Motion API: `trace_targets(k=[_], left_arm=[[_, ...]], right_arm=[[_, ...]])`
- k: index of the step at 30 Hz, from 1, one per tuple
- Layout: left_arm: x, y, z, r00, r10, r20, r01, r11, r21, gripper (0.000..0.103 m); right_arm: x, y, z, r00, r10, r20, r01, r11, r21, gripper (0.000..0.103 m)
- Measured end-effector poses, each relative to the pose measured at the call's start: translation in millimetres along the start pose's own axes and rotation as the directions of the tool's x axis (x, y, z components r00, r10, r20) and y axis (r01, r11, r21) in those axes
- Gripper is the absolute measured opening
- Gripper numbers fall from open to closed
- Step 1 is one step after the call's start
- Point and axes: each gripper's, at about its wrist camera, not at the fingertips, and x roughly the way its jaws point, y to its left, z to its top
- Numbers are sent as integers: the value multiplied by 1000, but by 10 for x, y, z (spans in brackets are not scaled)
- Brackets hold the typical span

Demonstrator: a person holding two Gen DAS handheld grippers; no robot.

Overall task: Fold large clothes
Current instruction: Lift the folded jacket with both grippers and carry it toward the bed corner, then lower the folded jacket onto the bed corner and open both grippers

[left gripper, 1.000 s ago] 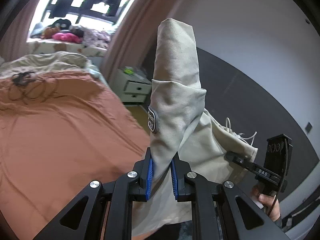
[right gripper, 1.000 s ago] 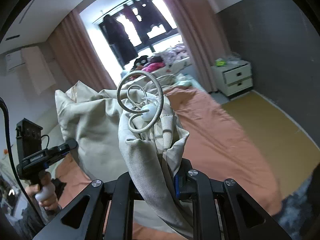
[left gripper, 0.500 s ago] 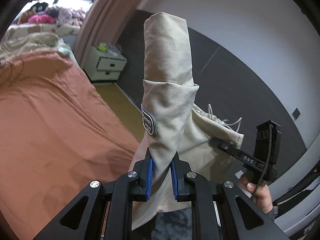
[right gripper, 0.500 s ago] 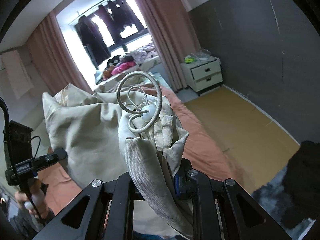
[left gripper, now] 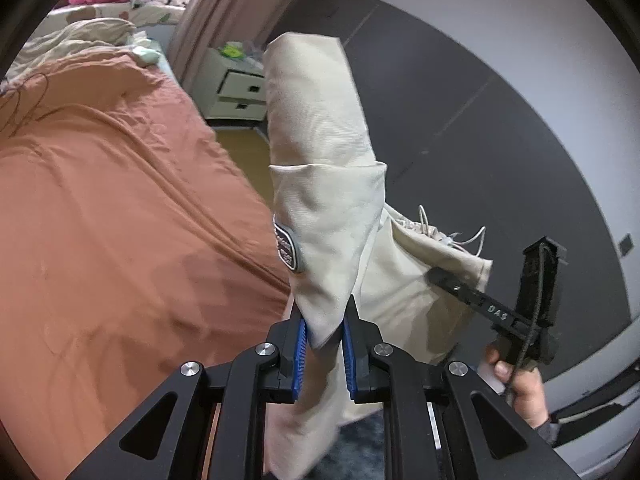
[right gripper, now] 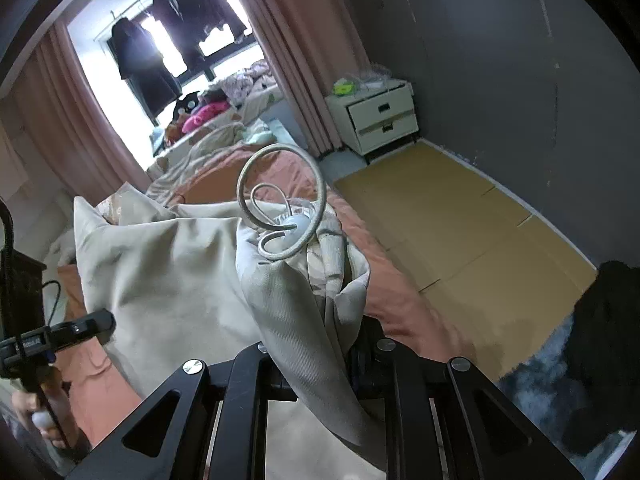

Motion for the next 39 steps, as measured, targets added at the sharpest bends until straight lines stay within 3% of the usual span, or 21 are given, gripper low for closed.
trace_targets(k=[8, 15, 17, 18, 19, 20, 21, 22, 29, 36, 39], left_arm=[[539, 757, 189, 995, 85, -54, -88, 994, -59, 17], [976, 1195, 170, 979, 177, -103, -184, 981, -57, 19], [1049, 1284, 154, 973, 197, -123, -205, 977, -63, 20], [1066, 1318, 137, 974, 186, -131, -196, 978, -66, 23], [1076, 1343, 124, 975, 174, -137, -184, 981, -67, 36], [1085, 1372, 100, 975, 168, -143, -179, 982, -65, 55], [1085, 1398, 84, 975, 171, -142, -181, 982, -61, 63], [1066, 1421, 42, 975, 180, -131, -189, 980, -57, 71], [1007, 1522, -123, 972, 184, -145, -193, 980, -51, 72], [1118, 1389, -342, 970, 150, -191, -162, 985, -52, 72], [1191, 1348, -475, 968, 151, -201, -167, 984, -66, 72]], right_arm=[[801, -113, 118, 995, -31, -94, 30, 999, -11, 16], [1413, -205, 158, 983, -85, -160, 86, 996, -2, 17], [1597, -263, 147, 980, -109, -167, 114, 993, 23, 24], [1691, -286, 142, 979, -133, -153, 139, 990, 31, 36], [1743, -319, 122, 978, -155, -140, 162, 986, 41, 53], [1782, -356, 100, 975, -181, -129, 190, 980, 64, 63], [1800, -425, 66, 971, -208, -121, 221, 970, 103, 76], [1793, -495, 32, 968, -221, -117, 237, 961, 144, 79], [1224, -785, -164, 963, -262, -66, 270, 941, 204, 78], [596, -1077, -570, 947, -308, -96, 322, 915, 244, 78], [316, -1190, -839, 961, -266, -74, 275, 911, 308, 78]])
